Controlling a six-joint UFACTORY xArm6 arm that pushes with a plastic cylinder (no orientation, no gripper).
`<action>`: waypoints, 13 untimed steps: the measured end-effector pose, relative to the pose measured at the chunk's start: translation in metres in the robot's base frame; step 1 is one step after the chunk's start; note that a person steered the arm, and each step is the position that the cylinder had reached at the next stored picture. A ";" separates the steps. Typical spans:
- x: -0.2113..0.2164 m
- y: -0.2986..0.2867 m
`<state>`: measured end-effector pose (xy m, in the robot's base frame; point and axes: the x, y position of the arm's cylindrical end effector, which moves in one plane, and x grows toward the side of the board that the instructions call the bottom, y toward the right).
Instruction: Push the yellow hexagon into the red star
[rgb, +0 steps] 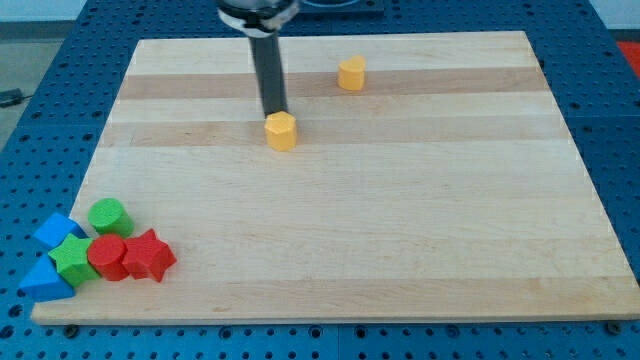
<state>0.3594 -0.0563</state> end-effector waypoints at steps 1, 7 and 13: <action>0.005 0.058; 0.100 -0.125; 0.066 -0.165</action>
<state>0.4252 -0.2210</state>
